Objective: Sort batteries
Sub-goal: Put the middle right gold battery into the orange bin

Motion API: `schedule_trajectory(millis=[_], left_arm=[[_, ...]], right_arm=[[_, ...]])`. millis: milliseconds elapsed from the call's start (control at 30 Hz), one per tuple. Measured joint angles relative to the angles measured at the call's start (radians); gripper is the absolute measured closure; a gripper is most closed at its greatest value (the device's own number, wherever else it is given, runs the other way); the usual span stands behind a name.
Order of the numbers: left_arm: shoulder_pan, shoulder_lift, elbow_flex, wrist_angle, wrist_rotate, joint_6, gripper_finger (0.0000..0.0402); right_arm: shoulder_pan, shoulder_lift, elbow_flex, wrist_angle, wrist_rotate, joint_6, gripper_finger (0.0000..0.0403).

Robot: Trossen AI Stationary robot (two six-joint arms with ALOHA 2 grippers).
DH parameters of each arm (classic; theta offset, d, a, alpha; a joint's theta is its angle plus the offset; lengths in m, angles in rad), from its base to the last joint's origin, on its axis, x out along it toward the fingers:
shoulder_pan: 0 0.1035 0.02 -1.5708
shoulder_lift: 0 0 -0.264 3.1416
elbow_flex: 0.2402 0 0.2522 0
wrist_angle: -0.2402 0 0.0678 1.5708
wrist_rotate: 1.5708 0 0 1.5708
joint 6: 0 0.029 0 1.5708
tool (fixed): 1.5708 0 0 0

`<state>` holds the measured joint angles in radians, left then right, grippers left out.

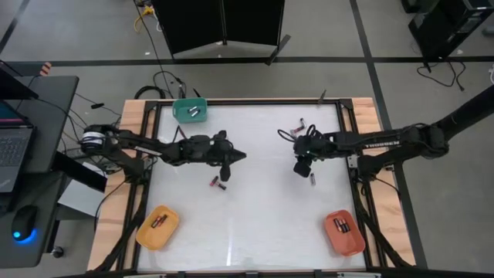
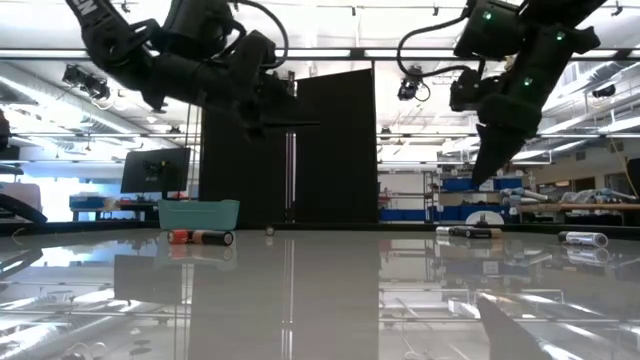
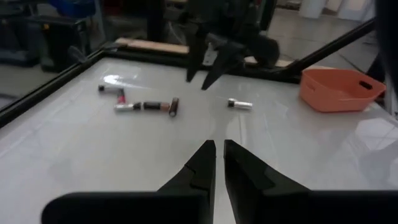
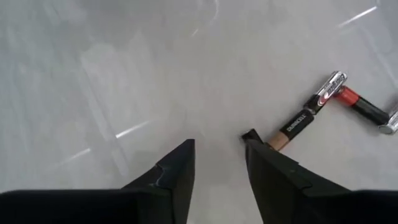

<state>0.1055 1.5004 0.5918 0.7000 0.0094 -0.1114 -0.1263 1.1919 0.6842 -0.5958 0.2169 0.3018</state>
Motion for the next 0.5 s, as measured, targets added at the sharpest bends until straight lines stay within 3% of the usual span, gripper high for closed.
schedule_trajectory(millis=[267,500], left_arm=[[-0.002,0.002,-0.027,0.015,0.011,0.003,0.0363],[-0.003,0.002,-0.027,0.015,0.022,0.005,0.0363]], right_arm=[[-0.112,0.008,0.000,-0.002,-0.161,-0.149,0.0235],[-0.168,0.103,0.000,-0.016,-0.186,-0.281,0.0237]])
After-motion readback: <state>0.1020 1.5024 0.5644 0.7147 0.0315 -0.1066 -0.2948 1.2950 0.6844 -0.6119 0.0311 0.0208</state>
